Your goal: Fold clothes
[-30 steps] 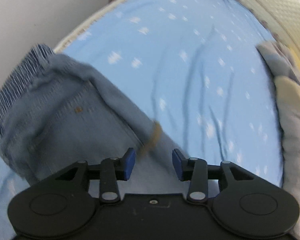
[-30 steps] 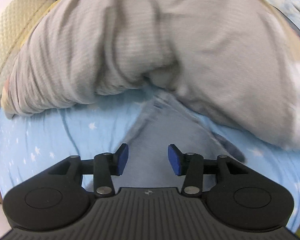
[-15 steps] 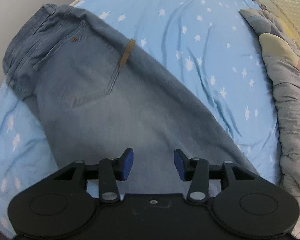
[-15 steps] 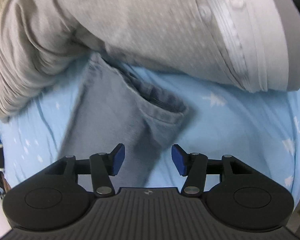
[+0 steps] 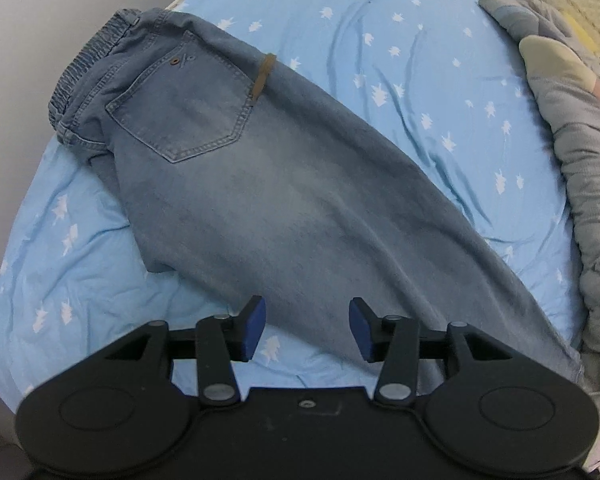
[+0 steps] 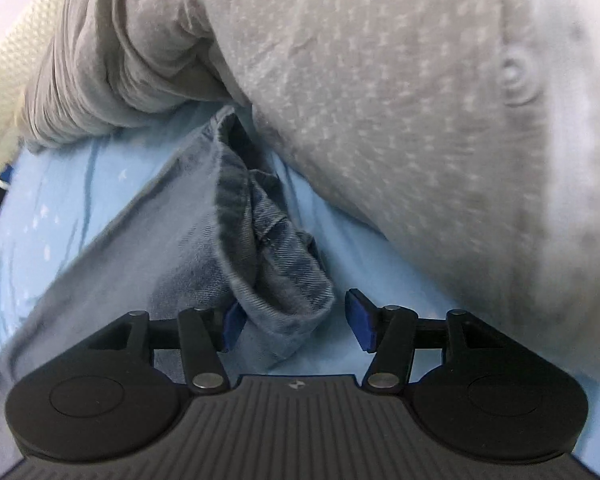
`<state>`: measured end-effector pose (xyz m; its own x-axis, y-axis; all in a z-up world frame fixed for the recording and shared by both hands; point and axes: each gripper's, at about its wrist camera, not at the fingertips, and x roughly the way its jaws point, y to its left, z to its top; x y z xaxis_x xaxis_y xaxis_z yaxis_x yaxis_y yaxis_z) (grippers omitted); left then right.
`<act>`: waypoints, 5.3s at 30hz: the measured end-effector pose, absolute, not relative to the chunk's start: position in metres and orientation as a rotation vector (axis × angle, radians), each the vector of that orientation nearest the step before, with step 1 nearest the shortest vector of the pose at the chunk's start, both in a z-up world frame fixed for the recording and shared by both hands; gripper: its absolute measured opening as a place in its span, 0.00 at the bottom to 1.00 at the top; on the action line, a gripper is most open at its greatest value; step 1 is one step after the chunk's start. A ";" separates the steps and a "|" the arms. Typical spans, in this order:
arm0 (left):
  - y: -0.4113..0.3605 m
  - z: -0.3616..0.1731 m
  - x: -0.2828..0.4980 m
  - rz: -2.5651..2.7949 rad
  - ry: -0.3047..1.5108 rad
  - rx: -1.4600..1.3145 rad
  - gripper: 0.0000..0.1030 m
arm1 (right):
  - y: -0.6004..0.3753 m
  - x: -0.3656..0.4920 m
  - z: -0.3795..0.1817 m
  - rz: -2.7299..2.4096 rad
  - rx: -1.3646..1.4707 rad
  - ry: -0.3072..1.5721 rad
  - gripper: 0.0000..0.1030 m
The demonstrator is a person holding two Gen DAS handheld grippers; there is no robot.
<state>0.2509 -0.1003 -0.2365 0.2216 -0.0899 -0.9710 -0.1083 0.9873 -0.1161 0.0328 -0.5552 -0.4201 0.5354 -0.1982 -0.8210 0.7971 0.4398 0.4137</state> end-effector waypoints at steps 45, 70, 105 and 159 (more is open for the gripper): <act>-0.128 -0.289 0.263 -0.221 1.345 -0.076 0.45 | -0.473 0.140 -0.273 -0.444 0.732 0.582 0.15; 0.105 -0.293 0.292 -0.209 1.266 -0.256 0.46 | -0.163 0.231 -0.362 -0.056 0.192 0.933 0.14; -0.069 -0.377 0.394 -0.529 1.381 -0.241 0.05 | -0.225 0.259 -0.363 0.121 0.443 1.201 0.46; -0.049 -0.347 0.313 -0.792 1.320 -0.178 0.32 | -0.262 0.352 -0.252 0.067 0.134 1.035 0.02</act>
